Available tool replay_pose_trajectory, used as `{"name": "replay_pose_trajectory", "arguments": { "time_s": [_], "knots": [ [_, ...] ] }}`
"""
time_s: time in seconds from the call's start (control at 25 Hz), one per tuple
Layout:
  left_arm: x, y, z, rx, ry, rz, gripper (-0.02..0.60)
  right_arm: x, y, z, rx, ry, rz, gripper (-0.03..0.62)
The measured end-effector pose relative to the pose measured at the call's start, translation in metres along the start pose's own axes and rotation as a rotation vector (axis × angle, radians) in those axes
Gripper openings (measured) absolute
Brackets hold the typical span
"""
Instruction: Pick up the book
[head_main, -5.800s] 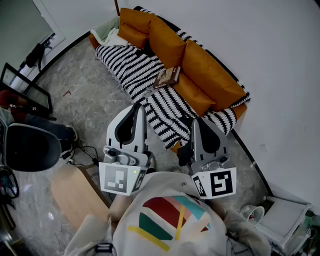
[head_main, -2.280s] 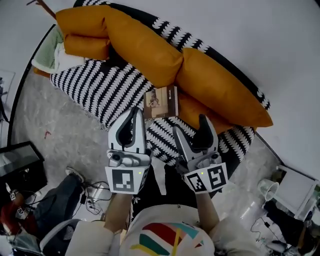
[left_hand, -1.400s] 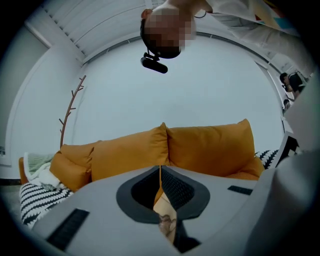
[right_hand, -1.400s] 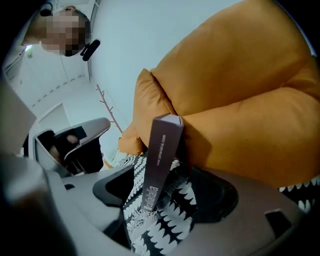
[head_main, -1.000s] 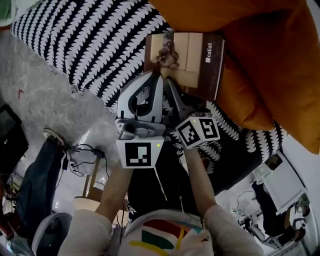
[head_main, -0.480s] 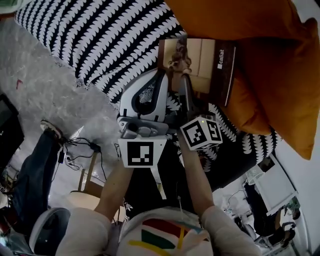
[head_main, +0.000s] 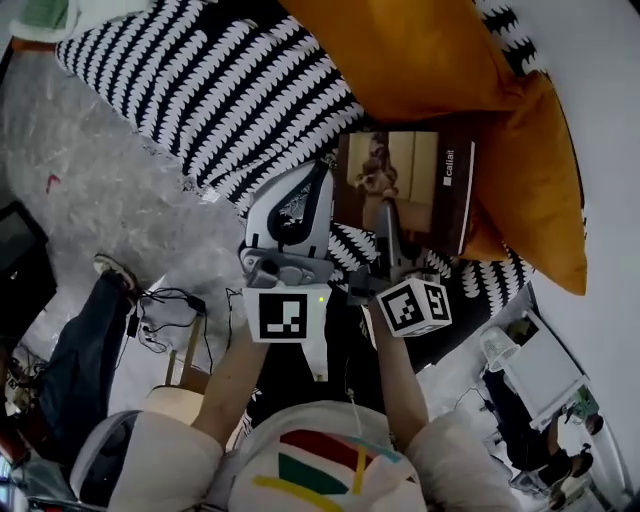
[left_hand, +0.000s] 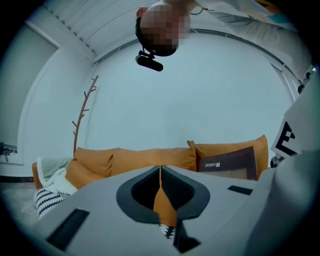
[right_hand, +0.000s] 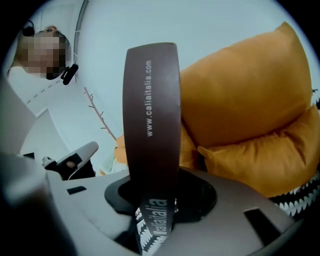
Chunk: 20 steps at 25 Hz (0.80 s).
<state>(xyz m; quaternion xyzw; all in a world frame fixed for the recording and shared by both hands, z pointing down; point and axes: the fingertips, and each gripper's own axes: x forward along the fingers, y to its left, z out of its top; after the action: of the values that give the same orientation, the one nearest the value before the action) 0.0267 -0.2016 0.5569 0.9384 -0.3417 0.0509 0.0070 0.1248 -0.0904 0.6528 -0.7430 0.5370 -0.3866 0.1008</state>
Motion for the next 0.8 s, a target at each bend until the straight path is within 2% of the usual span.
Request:
{"name": "replay_pose_trajectory", "arguments": {
  "time_s": [0.2,0.52,0.68,0.8],
  "knots": [
    [-0.017,0.017,0.079,0.035,-0.057,0.056,0.017,-0.027,0.062,0.052,-0.175,-0.017,0.08,0.15],
    [-0.067,0.02,0.197,0.073,-0.134,0.146,0.017,-0.084,0.168,0.135,-0.379,-0.122,0.26,0.15],
    [-0.093,0.026,0.233,0.042,-0.148,0.231,0.017,-0.117,0.205,0.163,-0.467,-0.179,0.302,0.15],
    [-0.111,0.011,0.257,0.037,-0.18,0.245,0.017,-0.139,0.223,0.174,-0.524,-0.215,0.331,0.15]
  ]
}}
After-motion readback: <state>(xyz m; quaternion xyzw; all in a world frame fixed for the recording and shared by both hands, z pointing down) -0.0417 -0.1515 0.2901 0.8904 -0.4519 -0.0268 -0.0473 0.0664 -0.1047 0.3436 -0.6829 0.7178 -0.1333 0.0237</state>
